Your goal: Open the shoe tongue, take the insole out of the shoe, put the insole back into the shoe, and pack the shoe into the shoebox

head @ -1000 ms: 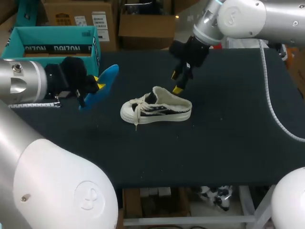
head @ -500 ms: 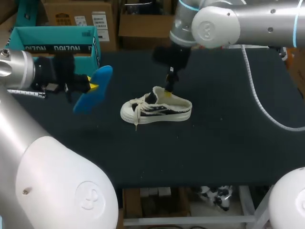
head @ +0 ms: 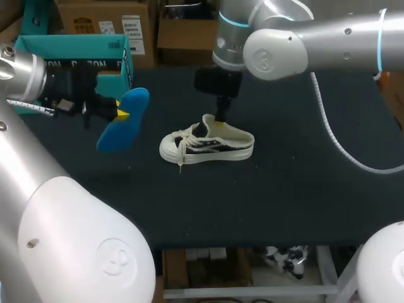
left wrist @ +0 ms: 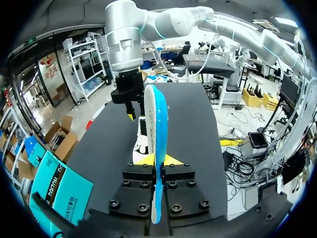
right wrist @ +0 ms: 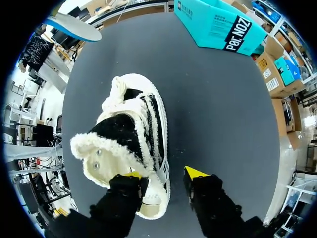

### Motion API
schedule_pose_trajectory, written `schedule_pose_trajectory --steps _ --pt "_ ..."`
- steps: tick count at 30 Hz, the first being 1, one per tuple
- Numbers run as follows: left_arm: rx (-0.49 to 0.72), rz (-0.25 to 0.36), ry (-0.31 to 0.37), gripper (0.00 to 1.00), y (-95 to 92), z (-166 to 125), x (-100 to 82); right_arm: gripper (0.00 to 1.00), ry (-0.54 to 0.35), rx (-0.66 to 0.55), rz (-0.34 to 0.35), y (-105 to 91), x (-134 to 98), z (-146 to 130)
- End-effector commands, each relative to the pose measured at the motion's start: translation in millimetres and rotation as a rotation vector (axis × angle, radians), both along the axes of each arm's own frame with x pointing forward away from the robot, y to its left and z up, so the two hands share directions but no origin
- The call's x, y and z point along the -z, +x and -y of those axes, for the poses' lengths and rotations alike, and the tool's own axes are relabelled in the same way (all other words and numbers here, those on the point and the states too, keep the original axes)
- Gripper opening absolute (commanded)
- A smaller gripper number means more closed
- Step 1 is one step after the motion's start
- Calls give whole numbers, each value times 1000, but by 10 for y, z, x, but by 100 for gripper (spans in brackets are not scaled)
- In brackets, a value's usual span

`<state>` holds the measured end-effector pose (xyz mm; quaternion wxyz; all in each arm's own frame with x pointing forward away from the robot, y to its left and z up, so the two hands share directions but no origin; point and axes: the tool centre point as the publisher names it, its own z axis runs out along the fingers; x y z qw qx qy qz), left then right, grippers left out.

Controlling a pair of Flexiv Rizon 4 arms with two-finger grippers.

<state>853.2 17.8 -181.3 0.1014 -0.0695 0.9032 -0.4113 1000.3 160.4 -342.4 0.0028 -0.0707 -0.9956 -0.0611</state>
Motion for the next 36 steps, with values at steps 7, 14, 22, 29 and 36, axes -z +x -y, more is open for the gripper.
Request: schedule_pose_trajectory --steps 7,14,22,29,36 --pt "142 -127 -19 0 113 -3 34 0 -20 50 -9 -16 -87 31" --pt "150 -112 -22 0 129 55 39 0 2 140 -11 -64 -215 94" --pt "187 -106 -39 0 220 119 45 0 58 292 -24 -164 -297 138" --pt "231 -99 -56 0 273 178 29 0 130 449 -30 -359 -338 176" --pt "288 -98 -67 0 329 225 -1 0 198 594 -10 -598 -434 154"
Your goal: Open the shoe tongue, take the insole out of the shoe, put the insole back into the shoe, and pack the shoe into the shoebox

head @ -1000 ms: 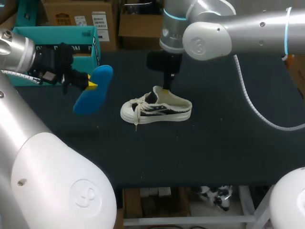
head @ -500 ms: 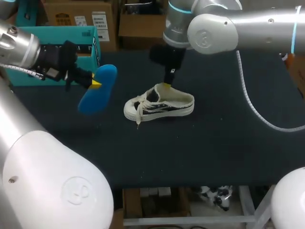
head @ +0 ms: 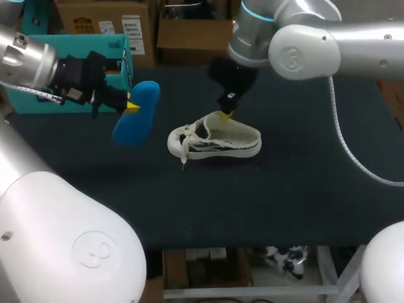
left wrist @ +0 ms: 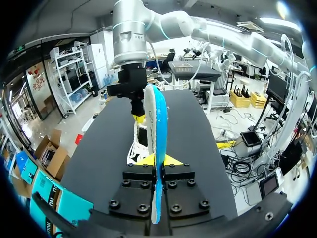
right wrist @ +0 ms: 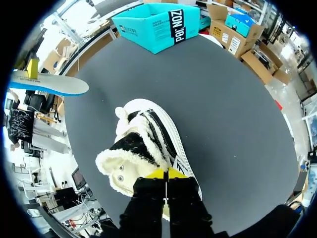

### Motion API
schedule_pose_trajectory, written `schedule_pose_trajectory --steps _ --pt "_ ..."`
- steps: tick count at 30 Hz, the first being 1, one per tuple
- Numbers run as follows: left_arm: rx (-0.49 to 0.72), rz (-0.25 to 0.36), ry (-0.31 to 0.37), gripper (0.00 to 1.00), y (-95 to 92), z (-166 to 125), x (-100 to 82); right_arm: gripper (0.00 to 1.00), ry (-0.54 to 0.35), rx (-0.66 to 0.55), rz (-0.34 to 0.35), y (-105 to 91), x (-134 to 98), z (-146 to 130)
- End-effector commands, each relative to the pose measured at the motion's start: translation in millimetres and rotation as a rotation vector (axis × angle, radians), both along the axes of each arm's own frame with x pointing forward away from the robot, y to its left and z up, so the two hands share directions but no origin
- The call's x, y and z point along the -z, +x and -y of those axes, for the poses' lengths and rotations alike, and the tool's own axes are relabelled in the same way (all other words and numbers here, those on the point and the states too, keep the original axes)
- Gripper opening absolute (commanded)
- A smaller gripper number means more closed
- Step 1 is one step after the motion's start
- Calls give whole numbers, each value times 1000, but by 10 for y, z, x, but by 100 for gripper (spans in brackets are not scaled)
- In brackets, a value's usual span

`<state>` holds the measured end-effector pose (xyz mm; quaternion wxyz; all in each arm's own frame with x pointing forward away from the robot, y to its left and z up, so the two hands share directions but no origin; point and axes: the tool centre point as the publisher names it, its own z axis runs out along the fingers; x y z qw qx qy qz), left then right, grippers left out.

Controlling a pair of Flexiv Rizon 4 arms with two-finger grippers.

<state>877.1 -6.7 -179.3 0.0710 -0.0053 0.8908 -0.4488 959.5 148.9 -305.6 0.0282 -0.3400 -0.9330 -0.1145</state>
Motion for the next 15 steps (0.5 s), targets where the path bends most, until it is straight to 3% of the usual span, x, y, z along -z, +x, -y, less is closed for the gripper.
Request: schedule_pose_trajectory --steps 1,15 --pt "151 -97 8 0 97 -14 17 0 60 79 84 -223 -84 31" --pt "249 -102 -11 0 252 -16 -48 0 206 344 189 -547 -281 -124"
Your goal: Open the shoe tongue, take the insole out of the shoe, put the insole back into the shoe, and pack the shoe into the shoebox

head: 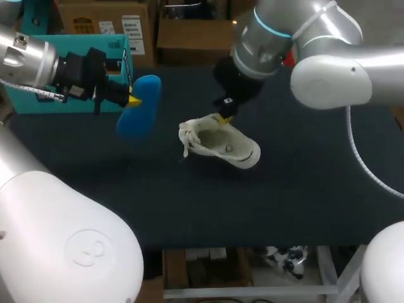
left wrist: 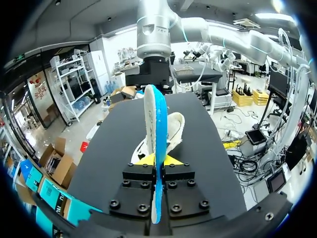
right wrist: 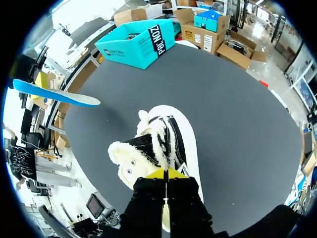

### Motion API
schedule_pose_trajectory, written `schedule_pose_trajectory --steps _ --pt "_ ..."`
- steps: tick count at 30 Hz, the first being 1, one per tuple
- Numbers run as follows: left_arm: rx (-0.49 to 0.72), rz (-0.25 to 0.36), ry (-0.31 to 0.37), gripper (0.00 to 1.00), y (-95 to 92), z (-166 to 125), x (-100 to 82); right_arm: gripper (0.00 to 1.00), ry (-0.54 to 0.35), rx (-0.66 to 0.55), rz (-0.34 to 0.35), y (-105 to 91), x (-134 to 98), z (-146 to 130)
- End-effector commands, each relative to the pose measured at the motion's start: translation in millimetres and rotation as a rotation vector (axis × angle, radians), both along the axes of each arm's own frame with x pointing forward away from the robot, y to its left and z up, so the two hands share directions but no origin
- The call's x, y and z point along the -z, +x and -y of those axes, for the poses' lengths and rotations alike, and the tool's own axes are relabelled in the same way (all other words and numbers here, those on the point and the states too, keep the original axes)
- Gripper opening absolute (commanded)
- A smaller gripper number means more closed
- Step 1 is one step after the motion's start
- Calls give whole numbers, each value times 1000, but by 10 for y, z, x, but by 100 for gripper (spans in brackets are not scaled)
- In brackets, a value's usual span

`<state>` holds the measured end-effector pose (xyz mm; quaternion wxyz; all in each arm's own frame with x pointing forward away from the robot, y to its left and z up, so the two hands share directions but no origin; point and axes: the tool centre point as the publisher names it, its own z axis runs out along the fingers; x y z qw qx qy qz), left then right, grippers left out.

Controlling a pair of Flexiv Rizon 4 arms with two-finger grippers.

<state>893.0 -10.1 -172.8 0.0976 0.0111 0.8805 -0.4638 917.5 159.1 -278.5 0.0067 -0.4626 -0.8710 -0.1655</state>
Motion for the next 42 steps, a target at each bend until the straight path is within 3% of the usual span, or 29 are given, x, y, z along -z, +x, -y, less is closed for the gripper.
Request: schedule_pose_trajectory --steps 1,14,22,28,34,35,36,38,39,40,42 --pt "252 -161 29 0 106 -50 13 0 103 89 164 -146 -9 -43" --pt "320 -164 22 0 285 -114 13 0 160 247 306 -176 -47 -213" --pt "326 -163 20 0 403 -196 -12 0 154 263 352 -31 -197 -245" --pt "320 -169 30 0 480 -228 24 0 143 154 275 194 -205 -258" --pt "302 -184 37 0 546 -304 82 0 44 96 118 268 -334 -228" --pt "300 -185 37 0 550 -319 88 3 30 71 109 255 -370 -207" --pt "296 -187 37 0 550 -332 94 26 16 69 92 234 -408 -194" --pt "291 -188 36 0 545 -362 104 57 6 49 51 191 -470 -143" --pt "288 -189 36 0 541 -376 107 88 -10 58 29 166 -495 -115" --pt "286 -189 36 0 534 -388 110 100 -34 58 0 145 -521 -103" --pt "282 -190 36 0 520 -404 117 100 -66 47 -37 101 -558 -98"
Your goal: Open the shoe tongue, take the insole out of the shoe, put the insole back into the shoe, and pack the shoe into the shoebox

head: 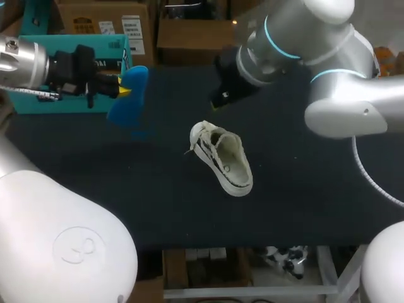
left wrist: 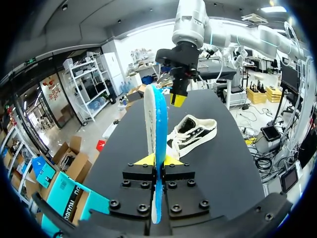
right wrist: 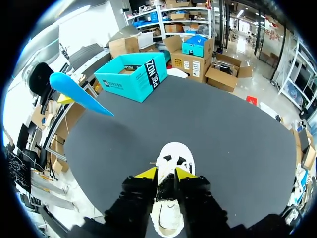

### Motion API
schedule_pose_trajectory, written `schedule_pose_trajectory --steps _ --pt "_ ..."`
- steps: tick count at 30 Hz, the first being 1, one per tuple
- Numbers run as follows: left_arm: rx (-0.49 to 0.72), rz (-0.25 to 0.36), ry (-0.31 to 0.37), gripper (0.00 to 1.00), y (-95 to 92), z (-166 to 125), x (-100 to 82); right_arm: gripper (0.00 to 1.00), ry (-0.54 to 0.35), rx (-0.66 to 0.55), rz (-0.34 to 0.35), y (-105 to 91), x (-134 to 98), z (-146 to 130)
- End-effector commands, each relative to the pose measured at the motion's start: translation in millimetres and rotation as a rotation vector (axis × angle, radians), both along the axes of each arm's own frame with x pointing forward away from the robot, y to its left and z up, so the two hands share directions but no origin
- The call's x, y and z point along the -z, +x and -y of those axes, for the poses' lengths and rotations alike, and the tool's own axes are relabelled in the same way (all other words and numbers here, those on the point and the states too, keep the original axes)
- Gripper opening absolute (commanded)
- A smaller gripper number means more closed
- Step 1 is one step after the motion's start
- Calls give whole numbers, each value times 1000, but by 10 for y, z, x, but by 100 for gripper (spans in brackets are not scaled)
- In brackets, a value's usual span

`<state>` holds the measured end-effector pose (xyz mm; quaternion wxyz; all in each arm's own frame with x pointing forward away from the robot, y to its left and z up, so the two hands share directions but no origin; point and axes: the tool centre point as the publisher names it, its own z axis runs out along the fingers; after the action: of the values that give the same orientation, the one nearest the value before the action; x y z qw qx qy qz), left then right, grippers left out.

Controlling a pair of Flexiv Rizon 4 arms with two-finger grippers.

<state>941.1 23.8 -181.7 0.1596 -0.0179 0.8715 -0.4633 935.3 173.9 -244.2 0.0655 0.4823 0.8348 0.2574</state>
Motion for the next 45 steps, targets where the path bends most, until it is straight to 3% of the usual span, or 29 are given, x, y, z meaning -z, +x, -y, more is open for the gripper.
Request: schedule_pose_trajectory --steps 1,14,22,34,45 --pt "388 -274 51 0 32 -76 30 100 -184 -46 -271 -99 -220 59" --pt "367 -276 61 0 -125 -119 76 100 -403 -182 -389 -351 24 62" --pt "343 -272 76 0 -230 -113 110 100 -411 -196 -401 -449 213 244" --pt "311 -270 88 0 -362 -40 122 100 -387 -225 -363 -377 602 395" --pt "299 -255 108 0 -448 86 100 100 -395 -225 -327 -337 814 481"
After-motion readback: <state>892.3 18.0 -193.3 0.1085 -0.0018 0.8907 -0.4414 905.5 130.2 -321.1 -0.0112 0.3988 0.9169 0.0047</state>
